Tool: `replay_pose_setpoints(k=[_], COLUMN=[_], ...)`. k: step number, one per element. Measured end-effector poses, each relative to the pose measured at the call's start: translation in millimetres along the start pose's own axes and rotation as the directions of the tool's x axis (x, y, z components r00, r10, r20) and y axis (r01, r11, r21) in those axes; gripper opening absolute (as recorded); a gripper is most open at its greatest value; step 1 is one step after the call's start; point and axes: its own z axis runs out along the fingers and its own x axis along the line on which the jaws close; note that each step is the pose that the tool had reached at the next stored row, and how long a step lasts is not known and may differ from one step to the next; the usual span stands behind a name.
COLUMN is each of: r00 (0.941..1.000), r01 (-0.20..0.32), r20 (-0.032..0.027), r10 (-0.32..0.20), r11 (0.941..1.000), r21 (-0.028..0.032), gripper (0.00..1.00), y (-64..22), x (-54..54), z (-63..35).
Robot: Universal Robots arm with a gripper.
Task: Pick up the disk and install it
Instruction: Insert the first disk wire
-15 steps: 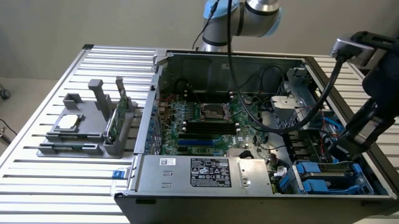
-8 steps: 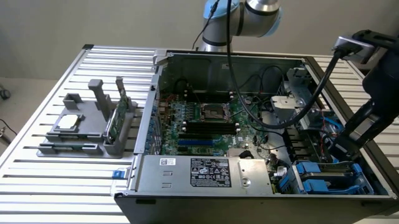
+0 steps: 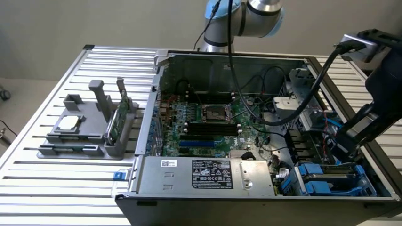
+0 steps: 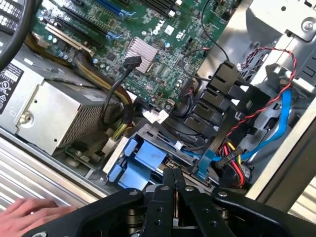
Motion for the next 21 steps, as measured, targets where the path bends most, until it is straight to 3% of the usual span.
replay_pose_setpoints(k=[5, 10, 16, 21], r00=[0.9972, 0.9888, 0.9713, 0.9509], r01=[-0.075, -0.149, -0.238, -0.309], r20=[0.0006, 0.0006, 0.0001, 0.0000], r10=[0.075, 0.149, 0.238, 0.310], r11=[0.9972, 0.9887, 0.9713, 0.9508], r21=[-0.0030, -0.0063, -0.0102, -0.0134], gripper=[0.11, 0.11, 0.11, 0.11], y=[0.0, 0.0, 0.0, 0.0], x=[0.0, 0.0, 0.0, 0.0], z=[-0.1, -0.1, -0.2, -0.2])
